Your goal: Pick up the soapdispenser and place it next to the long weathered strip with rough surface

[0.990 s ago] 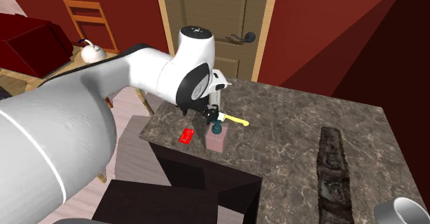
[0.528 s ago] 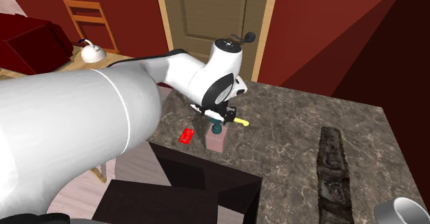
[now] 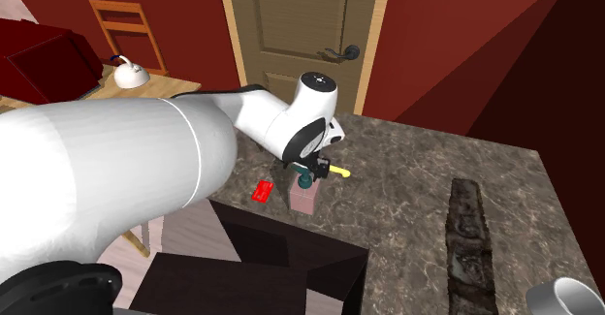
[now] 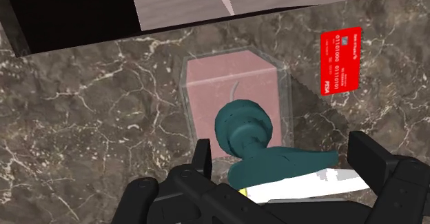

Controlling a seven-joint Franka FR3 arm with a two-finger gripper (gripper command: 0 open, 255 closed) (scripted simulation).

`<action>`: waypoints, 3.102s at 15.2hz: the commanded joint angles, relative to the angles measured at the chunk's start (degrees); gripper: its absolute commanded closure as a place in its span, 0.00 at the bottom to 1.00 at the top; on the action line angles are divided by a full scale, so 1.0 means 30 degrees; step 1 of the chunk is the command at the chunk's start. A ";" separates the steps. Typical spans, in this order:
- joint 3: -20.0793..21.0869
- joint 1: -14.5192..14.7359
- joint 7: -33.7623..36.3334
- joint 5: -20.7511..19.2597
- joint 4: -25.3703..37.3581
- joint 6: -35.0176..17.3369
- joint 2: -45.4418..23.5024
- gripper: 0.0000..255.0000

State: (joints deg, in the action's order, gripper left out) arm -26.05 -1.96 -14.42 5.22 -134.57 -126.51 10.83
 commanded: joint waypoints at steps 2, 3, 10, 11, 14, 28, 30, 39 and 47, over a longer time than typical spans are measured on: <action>-0.0010 0.0001 -0.0026 0.0019 -0.0052 -0.0084 -0.0027 0.00; -0.0010 0.0001 -0.0026 0.0019 -0.0052 -0.0084 -0.0027 0.00; -0.0010 0.0000 -0.0025 0.0018 -0.0050 -0.0080 -0.0025 1.00; -0.0010 0.0000 -0.0025 0.0018 -0.0050 -0.0080 -0.0025 1.00; -0.0010 0.0000 -0.0026 0.0018 -0.0050 -0.0080 -0.0025 1.00; 0.0352 -0.0126 0.0879 -0.0707 0.1916 0.3030 0.1283 1.00; 0.0406 -0.0133 0.0993 -0.0777 0.2299 0.3545 0.1433 1.00; 0.0615 -0.0125 0.1413 -0.0967 0.4213 0.5846 0.1875 1.00; 0.0739 -0.0072 0.1680 -0.0998 0.6183 0.7877 0.1959 1.00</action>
State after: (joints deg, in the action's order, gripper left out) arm -23.90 -2.19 -9.50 2.25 -116.77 -103.68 16.64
